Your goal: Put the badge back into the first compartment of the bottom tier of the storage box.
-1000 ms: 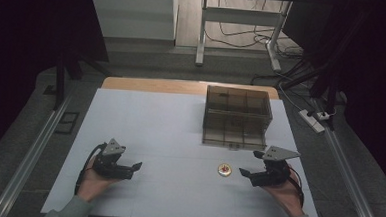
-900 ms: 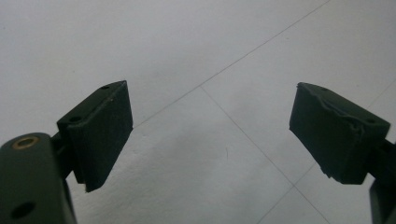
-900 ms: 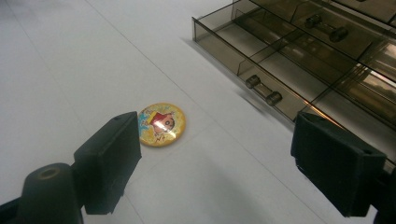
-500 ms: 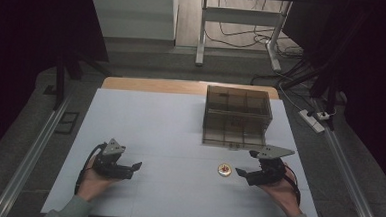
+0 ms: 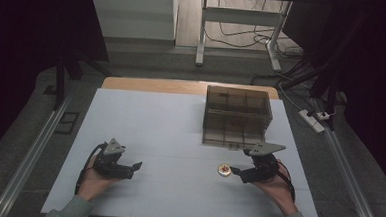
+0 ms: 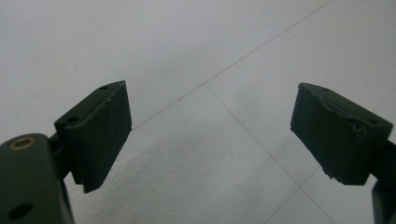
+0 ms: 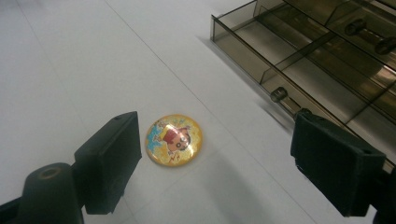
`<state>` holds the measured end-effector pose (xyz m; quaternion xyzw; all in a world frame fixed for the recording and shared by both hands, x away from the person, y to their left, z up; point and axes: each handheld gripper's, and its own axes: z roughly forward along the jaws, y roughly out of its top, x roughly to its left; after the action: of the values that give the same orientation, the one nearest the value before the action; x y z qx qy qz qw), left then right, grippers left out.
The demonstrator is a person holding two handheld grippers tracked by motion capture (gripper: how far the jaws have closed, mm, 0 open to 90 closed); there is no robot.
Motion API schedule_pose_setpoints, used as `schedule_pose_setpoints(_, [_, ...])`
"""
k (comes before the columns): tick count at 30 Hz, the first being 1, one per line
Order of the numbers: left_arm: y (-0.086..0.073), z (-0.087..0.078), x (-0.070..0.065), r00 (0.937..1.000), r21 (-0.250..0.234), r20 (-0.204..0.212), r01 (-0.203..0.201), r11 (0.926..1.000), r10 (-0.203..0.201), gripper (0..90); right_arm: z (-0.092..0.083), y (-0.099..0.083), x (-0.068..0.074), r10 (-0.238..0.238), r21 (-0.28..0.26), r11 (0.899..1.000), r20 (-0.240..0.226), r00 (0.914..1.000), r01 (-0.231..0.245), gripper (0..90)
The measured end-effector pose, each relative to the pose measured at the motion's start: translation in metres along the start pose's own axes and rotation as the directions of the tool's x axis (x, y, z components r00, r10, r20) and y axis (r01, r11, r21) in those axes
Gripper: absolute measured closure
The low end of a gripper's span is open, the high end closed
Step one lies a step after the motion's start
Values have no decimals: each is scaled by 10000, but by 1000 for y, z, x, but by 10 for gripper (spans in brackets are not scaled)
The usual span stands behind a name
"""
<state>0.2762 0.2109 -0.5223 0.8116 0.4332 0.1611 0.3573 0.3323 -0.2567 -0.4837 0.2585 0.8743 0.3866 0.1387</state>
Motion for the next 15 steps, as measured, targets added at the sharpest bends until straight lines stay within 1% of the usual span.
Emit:
schedule_pose_setpoints(1, [0,0,0,10000,3,4,27,10000,-27,131,0,0,0,0,0,10000,0,10000,0,157])
schedule_pose_setpoints(2, [0,0,0,10000,23,-4,22,10000,-22,130,3,3,1,41,24,10000,-109,9999,-41,157])
schedule_pose_setpoints(7, [0,1,0,10000,59,-2,44,10000,-44,129,7,7,3,24,161,9999,-148,9999,-21,158])
schedule_pose_setpoints(10, [0,2,0,10000,99,3,-5,10000,5,129,13,9,4,34,340,9994,-250,9997,-26,160])
schedule_pose_setpoints(11, [0,2,0,10000,117,-4,-20,9999,20,129,17,11,5,-23,500,9987,-309,9995,39,159])
schedule_pose_setpoints(15, [0,2,-1,10000,146,10,-45,9999,44,129,23,14,8,-93,627,9980,-432,9990,120,159])
